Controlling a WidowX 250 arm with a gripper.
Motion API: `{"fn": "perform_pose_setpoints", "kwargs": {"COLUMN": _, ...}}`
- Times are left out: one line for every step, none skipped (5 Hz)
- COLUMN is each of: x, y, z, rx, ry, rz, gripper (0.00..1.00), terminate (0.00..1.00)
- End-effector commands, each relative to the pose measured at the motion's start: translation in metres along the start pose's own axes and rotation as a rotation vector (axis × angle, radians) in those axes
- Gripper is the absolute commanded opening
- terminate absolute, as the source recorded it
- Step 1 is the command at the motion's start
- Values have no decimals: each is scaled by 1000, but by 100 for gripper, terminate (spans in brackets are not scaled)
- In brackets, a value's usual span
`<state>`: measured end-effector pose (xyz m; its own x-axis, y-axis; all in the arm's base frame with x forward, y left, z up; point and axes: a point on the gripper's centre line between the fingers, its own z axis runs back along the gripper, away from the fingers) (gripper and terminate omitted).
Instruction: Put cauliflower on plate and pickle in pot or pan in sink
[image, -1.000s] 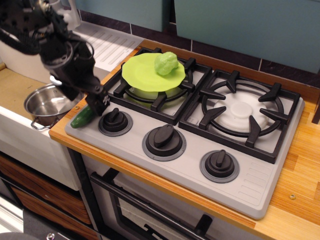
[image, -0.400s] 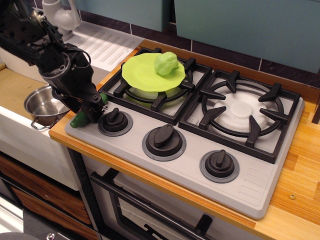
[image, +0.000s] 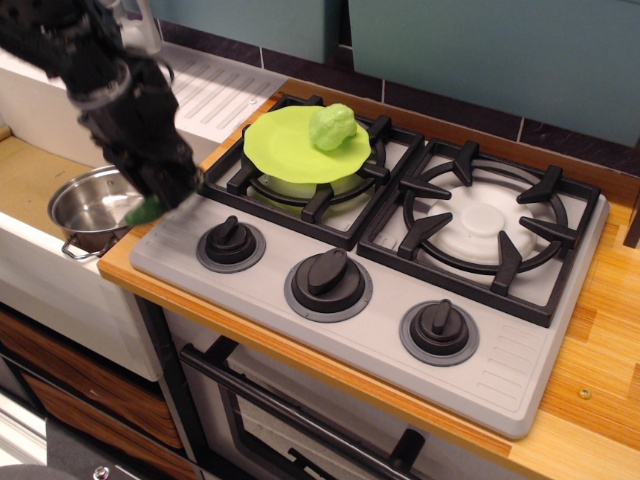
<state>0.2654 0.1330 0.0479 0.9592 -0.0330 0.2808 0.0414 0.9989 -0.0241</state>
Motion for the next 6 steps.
{"fn": "perform_pose_setpoints", "kwargs": {"x": 44, "y": 27, "z": 68, "rx": 25, "ry": 75, "rz": -60, "gripper": 0, "terminate": 0}}
{"fn": "perform_pose_setpoints", "kwargs": {"x": 57, "y": 45, "z": 84, "rx": 34, "ry": 92, "rz": -90, "gripper": 0, "terminate": 0}}
{"fn": "perform_pose_setpoints", "kwargs": {"x": 51, "y": 62, "z": 66, "rx": -17, "ry": 82, "rz": -53, "gripper": 0, "terminate": 0}}
{"fn": "perform_pose_setpoints", "kwargs": {"x": 27, "y": 71, "z": 39, "rx": -66, "ry": 43, "rz": -29, "gripper": 0, "terminate": 0}}
{"fn": "perform_pose_setpoints", "kwargs": {"x": 5, "y": 75, "z": 22, "rx": -80, "ry": 17, "rz": -4, "gripper": 0, "terminate": 0}}
{"fn": "perform_pose_setpoints", "kwargs": {"x": -14, "y": 76, "z": 5, "rx": -98, "ry": -4, "rz": 14, "gripper": 0, "terminate": 0}}
